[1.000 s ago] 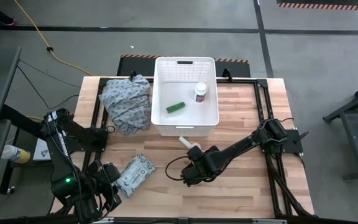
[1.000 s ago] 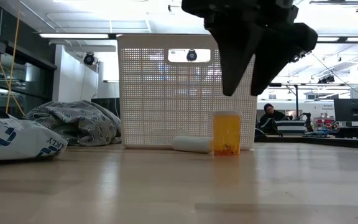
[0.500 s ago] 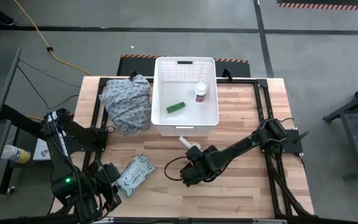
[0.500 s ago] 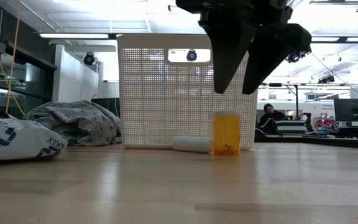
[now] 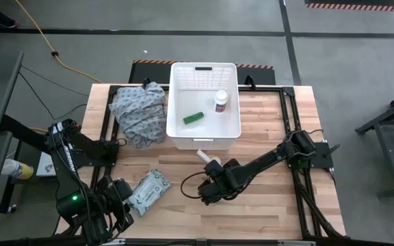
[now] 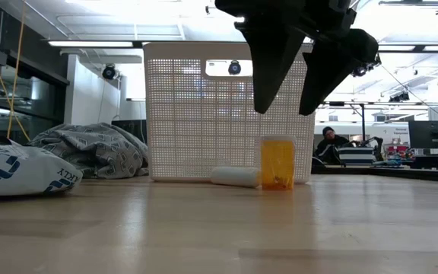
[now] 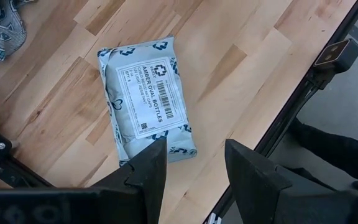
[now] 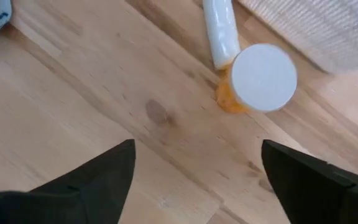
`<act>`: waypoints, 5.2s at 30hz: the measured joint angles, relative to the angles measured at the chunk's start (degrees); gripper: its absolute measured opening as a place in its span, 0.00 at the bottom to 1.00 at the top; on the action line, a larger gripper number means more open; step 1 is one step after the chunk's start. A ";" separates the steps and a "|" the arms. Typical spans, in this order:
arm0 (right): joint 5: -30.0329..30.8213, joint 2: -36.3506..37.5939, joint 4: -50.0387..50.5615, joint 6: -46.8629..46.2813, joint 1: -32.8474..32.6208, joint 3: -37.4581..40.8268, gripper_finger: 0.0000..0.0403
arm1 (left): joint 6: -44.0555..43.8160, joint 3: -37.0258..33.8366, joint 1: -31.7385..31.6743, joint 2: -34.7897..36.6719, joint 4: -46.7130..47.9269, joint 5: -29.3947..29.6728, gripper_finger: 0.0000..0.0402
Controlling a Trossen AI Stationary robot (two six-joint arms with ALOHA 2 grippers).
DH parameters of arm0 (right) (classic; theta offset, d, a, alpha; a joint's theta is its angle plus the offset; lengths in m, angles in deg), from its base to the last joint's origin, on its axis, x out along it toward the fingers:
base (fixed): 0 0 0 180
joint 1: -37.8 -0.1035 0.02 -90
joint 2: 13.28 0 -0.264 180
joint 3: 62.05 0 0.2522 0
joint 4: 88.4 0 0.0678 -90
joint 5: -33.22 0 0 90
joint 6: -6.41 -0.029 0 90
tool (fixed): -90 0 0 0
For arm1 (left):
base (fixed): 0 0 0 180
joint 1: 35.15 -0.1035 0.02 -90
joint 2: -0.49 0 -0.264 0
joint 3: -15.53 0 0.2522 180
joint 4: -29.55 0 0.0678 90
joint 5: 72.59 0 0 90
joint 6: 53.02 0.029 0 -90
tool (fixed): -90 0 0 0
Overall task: Pick & place medical supplies in basket/bin
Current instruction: Put the orange pill bottle into the white bin
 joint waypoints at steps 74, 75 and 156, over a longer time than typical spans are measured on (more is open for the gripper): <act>-2.81 -0.87 -7.41 1.00 4.27 12.17 0.89 | 1.06 -0.01 0.00 -0.02 0.26 0.07 0.49; -2.25 -0.85 -7.70 1.00 4.27 12.17 0.89 | 1.05 -0.02 0.00 -0.02 0.26 0.07 0.49; 0.62 2.76 -9.04 2.54 5.88 12.26 0.41 | 1.01 -0.01 -0.02 -0.02 0.37 0.30 0.49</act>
